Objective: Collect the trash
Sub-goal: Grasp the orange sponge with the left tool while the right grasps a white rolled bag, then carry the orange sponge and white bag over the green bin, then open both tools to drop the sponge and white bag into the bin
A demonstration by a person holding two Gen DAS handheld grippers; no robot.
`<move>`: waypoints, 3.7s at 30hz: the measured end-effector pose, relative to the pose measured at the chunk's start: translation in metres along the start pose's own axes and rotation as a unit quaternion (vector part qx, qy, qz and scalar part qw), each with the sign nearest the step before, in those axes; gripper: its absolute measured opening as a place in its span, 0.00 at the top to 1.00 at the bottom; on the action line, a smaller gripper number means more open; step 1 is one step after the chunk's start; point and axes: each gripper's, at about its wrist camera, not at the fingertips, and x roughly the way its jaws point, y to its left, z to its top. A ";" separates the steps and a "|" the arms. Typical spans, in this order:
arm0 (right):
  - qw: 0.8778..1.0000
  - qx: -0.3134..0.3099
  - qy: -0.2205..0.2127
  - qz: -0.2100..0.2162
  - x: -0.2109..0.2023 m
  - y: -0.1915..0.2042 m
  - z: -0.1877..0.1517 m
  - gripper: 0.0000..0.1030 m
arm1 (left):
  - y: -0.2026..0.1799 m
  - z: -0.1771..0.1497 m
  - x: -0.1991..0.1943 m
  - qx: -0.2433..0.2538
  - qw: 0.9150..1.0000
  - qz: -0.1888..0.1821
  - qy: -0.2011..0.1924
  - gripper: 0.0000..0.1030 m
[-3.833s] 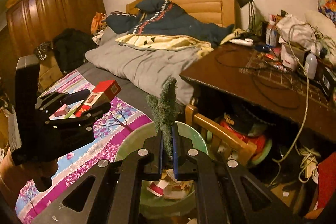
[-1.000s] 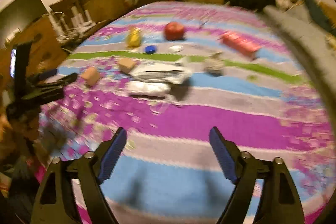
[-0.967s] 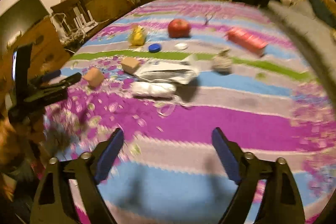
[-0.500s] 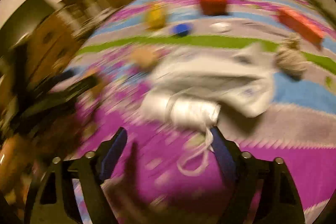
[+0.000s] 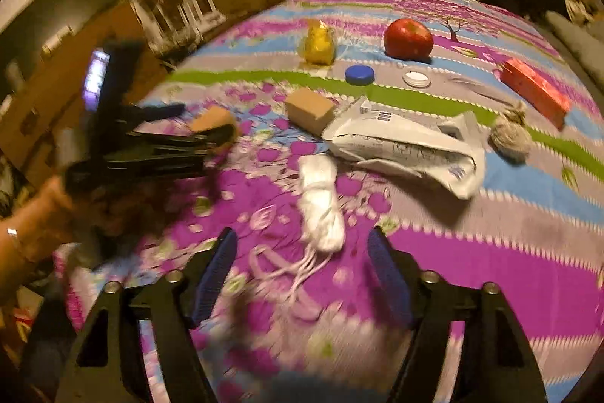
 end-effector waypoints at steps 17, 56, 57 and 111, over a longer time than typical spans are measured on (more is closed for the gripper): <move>0.999 0.044 -0.003 -0.019 0.010 0.008 -0.015 0.74 | -0.004 -0.025 -0.036 -0.014 1.000 -0.022 -0.009 0.60; 0.895 0.173 -0.284 -0.296 -0.491 0.029 -0.203 0.74 | -0.322 0.043 -0.342 0.175 0.927 -0.220 -0.248 0.59; 0.890 0.181 -0.285 -0.307 -0.502 0.026 -0.212 0.74 | -0.334 0.041 -0.345 0.182 0.924 -0.228 -0.247 0.59; 0.775 0.456 -0.192 -0.394 -0.547 -0.101 -0.438 0.74 | -0.574 -0.074 -0.343 0.415 0.830 -0.354 -0.116 0.59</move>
